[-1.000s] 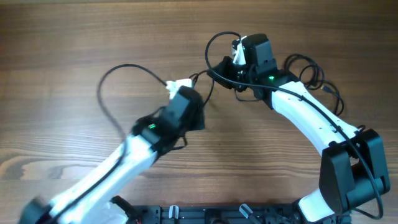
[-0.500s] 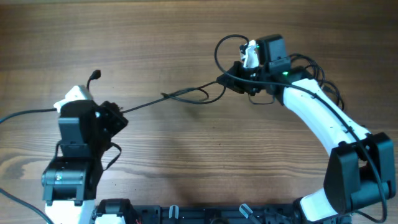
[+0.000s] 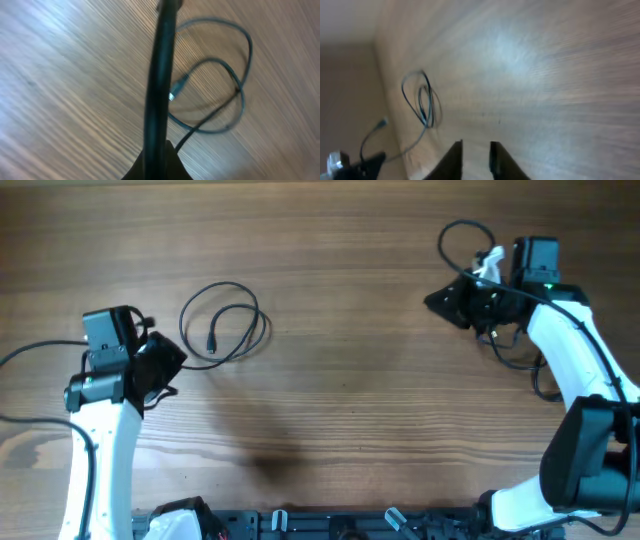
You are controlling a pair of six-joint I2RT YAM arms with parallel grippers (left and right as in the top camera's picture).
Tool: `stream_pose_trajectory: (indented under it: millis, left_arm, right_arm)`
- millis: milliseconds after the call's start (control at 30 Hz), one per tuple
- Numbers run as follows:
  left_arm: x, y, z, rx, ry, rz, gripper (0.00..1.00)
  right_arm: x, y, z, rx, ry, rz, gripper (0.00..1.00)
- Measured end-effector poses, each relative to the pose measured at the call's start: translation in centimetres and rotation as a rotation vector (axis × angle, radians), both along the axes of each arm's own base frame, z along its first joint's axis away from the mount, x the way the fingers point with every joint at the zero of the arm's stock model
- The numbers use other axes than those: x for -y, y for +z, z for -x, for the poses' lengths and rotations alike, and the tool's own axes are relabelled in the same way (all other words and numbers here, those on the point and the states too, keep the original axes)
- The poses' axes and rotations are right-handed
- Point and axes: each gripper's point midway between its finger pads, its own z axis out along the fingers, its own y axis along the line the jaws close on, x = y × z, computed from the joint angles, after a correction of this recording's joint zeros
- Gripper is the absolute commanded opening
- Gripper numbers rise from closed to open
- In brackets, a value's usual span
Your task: Untangle cables
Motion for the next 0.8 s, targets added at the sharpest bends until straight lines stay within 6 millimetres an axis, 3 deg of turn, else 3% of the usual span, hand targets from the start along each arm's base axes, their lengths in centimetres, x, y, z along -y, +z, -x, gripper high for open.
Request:
stream_pose_trajectory:
  millis: [100,200,333,433,533,567,633,667,800]
  left_arm:
    - [1.1,-0.9,-0.2,-0.022,-0.041,0.056,0.04]
    - [2.3,-0.8,-0.2,-0.013,-0.101,0.103,0.04]
    - [6.1,0.6,-0.7,0.068,-0.302,0.241,0.04]
    - [10.0,3.7,-1.4,0.217,-0.487,0.431,0.04]
    - [12.2,5.1,-1.0,0.26,-0.576,0.526,0.04]
    - [12.8,5.1,-0.6,0.247,-0.59,0.539,0.12]
    - [13.5,4.3,0.2,0.188,-0.59,0.536,0.83]
    - [13.7,4.0,0.3,0.173,-0.594,0.521,1.0]
    - [13.7,2.3,0.6,0.105,-0.585,0.403,1.0]
  right_arm:
    - [-3.8,0.0,1.1,0.027,0.126,0.011,0.54]
    - [-7.8,0.2,1.8,0.09,0.242,0.035,0.56]
    - [-12.4,-0.2,3.3,0.118,0.332,0.089,0.64]
    - [-12.8,-0.4,3.2,0.12,0.324,0.114,0.65]
    - [-12.4,-0.5,2.9,0.123,0.309,0.129,0.66]
    - [-12.3,-0.5,2.9,0.123,0.307,0.132,0.66]
    - [-12.3,-0.6,2.9,0.122,0.307,0.133,0.66]
    - [-12.3,-0.6,2.9,0.122,0.307,0.133,0.66]
    - [-12.3,-0.6,3.0,0.117,0.306,0.137,0.68]
